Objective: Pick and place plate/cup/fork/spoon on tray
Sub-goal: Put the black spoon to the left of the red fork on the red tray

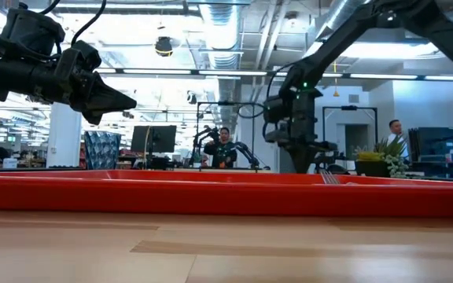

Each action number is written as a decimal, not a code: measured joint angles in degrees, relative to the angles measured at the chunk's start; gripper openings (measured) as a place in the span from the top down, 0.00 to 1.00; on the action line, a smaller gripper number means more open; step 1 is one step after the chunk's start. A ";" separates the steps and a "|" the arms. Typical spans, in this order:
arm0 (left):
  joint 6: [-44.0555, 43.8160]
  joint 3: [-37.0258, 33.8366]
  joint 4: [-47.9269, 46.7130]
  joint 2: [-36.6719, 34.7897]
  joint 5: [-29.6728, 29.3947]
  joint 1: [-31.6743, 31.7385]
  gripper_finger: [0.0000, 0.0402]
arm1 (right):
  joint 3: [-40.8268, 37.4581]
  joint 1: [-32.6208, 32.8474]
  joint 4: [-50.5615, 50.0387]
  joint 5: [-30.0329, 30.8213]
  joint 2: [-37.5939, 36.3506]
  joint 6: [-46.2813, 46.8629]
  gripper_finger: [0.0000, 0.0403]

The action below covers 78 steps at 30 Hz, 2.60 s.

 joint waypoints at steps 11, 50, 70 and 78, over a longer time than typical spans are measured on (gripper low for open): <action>-0.21 0.00 0.15 0.00 0.00 0.00 1.00 | 0.11 1.33 4.62 6.22 -7.09 -3.87 0.69; -0.94 0.00 -0.01 0.00 -0.01 -0.02 1.00 | -2.26 0.70 8.33 8.53 0.92 -7.84 0.81; -2.36 0.00 3.09 -0.02 1.53 -0.02 1.00 | -2.14 1.08 8.60 7.79 0.89 -5.02 0.98; -2.61 0.00 3.98 -0.02 2.23 -0.02 1.00 | 0.10 0.80 2.41 5.05 -0.65 0.77 0.98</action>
